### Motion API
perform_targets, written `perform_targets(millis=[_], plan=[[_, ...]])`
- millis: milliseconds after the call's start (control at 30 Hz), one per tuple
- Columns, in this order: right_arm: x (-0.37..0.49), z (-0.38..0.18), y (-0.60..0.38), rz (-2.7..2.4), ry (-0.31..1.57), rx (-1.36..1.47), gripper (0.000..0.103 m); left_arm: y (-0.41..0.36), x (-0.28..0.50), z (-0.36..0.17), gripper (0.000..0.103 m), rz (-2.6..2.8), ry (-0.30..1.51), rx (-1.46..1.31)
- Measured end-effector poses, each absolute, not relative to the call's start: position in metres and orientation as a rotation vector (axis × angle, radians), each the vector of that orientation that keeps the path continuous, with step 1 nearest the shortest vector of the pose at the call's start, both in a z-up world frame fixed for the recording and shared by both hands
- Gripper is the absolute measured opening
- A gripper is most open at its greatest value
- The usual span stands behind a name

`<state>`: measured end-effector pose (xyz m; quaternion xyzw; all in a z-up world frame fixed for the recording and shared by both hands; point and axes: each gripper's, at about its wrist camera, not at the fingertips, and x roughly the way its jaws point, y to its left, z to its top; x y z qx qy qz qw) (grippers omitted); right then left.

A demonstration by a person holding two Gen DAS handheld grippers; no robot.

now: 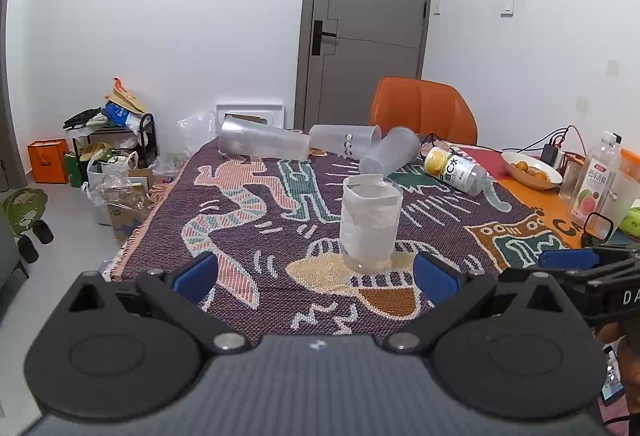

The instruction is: Flip cup upright

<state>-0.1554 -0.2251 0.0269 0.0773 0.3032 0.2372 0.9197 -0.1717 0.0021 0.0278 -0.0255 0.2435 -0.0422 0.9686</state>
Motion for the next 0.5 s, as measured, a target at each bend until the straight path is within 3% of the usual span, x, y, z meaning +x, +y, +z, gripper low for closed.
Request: perform_targets(millis=[500], plan=[[-0.1549,0.0282,-0.2264,0.475,0.601,0.155,0.103,0.0024,-0.1740,0.0305,0.103,-0.071,0.494,-0.047]])
